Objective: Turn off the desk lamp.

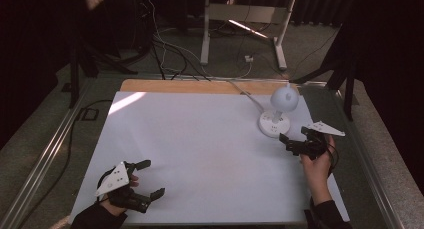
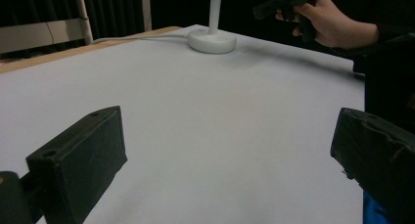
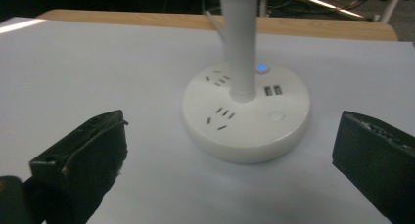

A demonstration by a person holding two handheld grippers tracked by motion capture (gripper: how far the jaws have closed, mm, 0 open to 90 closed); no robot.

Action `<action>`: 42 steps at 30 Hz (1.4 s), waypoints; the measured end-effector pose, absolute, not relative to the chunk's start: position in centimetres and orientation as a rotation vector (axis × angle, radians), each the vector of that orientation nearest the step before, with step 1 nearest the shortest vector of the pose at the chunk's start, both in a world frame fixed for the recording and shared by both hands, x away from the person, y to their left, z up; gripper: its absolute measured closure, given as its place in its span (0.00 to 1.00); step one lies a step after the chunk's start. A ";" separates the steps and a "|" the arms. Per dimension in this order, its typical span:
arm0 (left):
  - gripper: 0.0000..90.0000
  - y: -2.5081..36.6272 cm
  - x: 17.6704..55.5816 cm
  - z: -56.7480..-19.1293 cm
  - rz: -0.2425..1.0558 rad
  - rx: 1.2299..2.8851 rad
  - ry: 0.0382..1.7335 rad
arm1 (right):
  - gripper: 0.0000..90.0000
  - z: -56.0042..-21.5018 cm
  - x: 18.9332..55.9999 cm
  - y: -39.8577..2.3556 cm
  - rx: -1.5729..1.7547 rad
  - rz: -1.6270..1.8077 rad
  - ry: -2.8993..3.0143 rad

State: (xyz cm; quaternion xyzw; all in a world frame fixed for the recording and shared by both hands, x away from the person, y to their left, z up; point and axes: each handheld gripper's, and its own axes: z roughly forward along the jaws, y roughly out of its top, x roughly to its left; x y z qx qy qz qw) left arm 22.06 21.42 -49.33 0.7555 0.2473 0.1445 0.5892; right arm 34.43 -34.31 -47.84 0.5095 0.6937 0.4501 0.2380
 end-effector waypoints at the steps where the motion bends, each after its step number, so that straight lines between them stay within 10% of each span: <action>1: 0.01 21.4 22.1 -49.3 0.336 1.762 0.576 | 0.00 -47.9 34.2 -34.3 1.390 1.231 1.905; 42: 0.01 21.3 22.0 -49.4 0.334 1.766 0.576 | 0.00 -50.2 25.2 -31.1 1.197 1.186 2.196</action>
